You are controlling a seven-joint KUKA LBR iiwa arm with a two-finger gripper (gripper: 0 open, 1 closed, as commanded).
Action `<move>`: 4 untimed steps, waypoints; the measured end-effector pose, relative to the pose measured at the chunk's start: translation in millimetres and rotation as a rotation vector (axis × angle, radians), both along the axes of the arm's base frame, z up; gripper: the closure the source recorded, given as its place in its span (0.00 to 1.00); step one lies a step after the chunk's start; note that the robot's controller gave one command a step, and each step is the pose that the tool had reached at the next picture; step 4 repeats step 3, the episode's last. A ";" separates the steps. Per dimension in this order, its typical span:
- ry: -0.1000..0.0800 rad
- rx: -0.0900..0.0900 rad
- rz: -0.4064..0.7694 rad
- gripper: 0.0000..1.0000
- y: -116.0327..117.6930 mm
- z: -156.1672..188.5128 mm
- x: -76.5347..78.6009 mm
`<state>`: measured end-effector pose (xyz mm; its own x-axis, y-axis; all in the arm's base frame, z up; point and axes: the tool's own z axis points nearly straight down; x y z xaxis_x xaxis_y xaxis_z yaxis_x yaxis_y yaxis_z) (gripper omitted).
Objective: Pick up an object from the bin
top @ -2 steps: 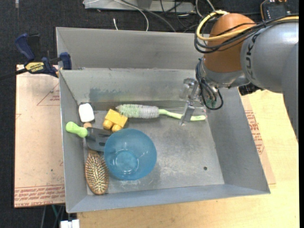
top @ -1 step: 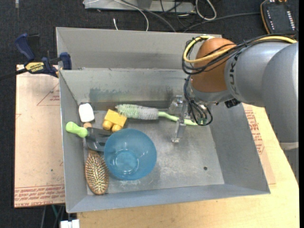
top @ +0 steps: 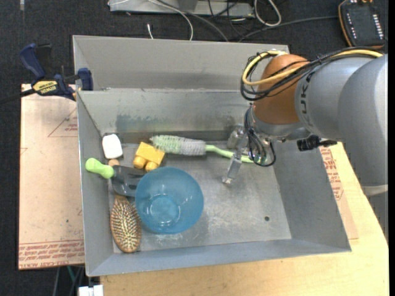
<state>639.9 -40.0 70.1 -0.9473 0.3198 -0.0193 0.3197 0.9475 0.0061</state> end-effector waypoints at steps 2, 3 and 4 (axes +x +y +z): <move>0.022 0.003 0.212 1.00 13.5 6.2 6.8; 0.023 0.004 0.212 1.00 13.8 26.8 6.0; 0.023 0.004 0.212 1.00 13.8 26.8 6.0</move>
Offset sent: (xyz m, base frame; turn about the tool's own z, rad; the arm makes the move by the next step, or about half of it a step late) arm 0.0000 0.0000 0.0000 0.0000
